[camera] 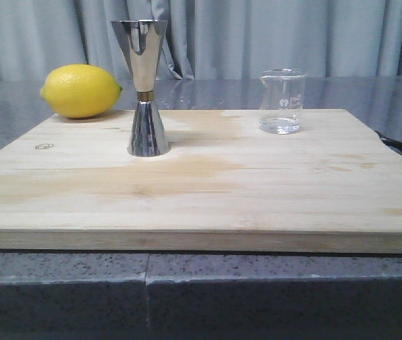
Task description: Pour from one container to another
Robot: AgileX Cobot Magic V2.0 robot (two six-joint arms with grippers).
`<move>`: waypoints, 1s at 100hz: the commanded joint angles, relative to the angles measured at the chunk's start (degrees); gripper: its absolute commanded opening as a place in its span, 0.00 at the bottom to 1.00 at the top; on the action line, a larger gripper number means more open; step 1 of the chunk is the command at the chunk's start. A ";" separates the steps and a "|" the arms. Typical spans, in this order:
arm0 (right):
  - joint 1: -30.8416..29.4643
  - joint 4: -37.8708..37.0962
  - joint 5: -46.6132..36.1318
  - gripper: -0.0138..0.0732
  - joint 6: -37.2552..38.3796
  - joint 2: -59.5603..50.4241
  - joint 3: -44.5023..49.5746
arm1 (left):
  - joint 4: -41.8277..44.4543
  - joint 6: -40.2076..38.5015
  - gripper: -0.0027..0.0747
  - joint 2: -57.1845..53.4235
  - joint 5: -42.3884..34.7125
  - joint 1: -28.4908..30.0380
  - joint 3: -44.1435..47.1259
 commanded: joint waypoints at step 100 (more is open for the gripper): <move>-0.25 36.27 0.05 0.08 -31.36 0.42 -0.85 | -0.59 -0.01 0.01 -1.43 -3.98 0.27 0.41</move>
